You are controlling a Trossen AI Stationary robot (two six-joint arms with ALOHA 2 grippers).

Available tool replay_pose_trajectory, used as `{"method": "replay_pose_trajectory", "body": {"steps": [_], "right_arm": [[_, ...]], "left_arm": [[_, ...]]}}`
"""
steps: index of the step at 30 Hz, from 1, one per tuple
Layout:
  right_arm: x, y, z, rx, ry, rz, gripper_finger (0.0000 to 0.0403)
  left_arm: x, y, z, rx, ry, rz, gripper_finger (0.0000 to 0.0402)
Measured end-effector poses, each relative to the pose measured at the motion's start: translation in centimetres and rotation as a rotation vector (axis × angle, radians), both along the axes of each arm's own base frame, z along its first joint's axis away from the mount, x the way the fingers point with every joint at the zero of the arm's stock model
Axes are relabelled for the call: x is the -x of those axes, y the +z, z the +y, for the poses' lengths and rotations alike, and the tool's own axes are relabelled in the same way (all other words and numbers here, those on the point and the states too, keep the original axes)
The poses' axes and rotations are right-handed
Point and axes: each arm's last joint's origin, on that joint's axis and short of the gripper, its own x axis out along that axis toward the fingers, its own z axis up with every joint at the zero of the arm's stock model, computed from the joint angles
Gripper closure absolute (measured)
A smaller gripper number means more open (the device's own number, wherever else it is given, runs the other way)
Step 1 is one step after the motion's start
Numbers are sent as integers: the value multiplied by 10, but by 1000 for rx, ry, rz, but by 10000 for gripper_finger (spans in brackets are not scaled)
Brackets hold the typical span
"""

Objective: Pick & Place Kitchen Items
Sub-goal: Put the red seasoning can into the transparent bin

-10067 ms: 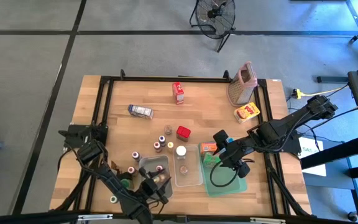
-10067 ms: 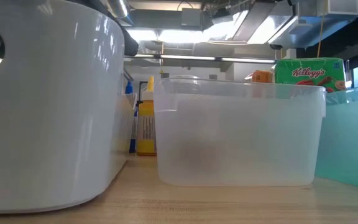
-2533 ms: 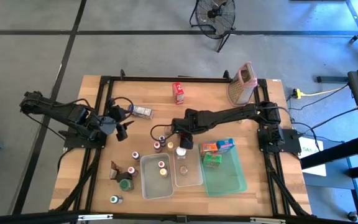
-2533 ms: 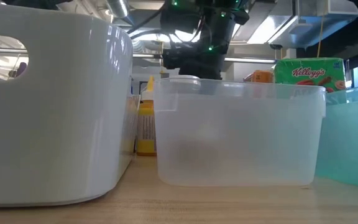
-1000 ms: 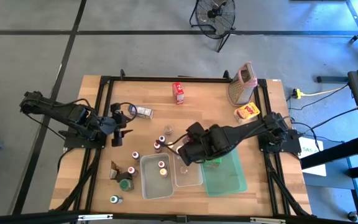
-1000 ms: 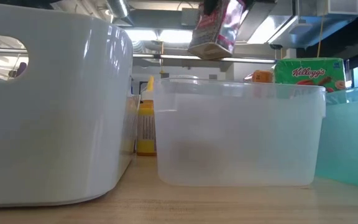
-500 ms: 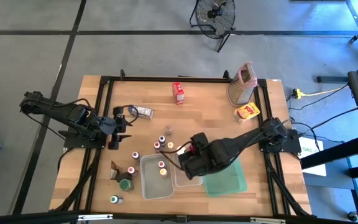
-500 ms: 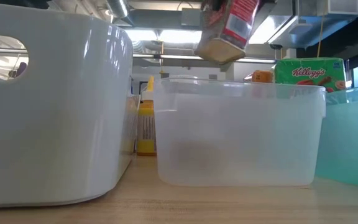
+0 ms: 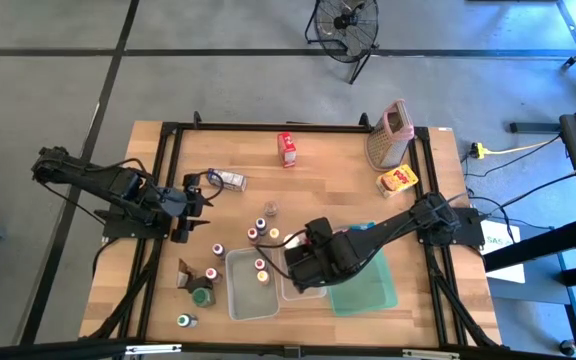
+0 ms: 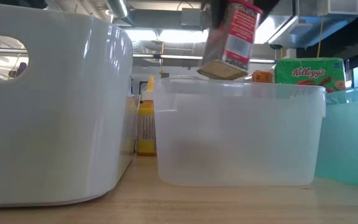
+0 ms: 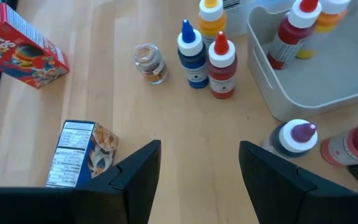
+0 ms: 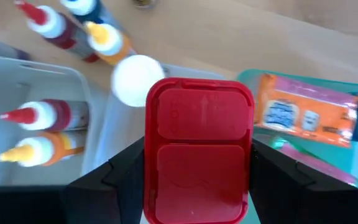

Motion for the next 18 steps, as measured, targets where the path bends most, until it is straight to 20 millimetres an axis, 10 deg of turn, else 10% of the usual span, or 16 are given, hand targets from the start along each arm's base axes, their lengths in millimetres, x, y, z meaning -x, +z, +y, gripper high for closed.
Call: {"method": "replay_pose_trajectory", "body": {"steps": [18], "right_arm": [[4, -1, -1, -28, -41, 46, 180]], "left_arm": [[0, 0, 0, -7, -8, 0, 190]]}}
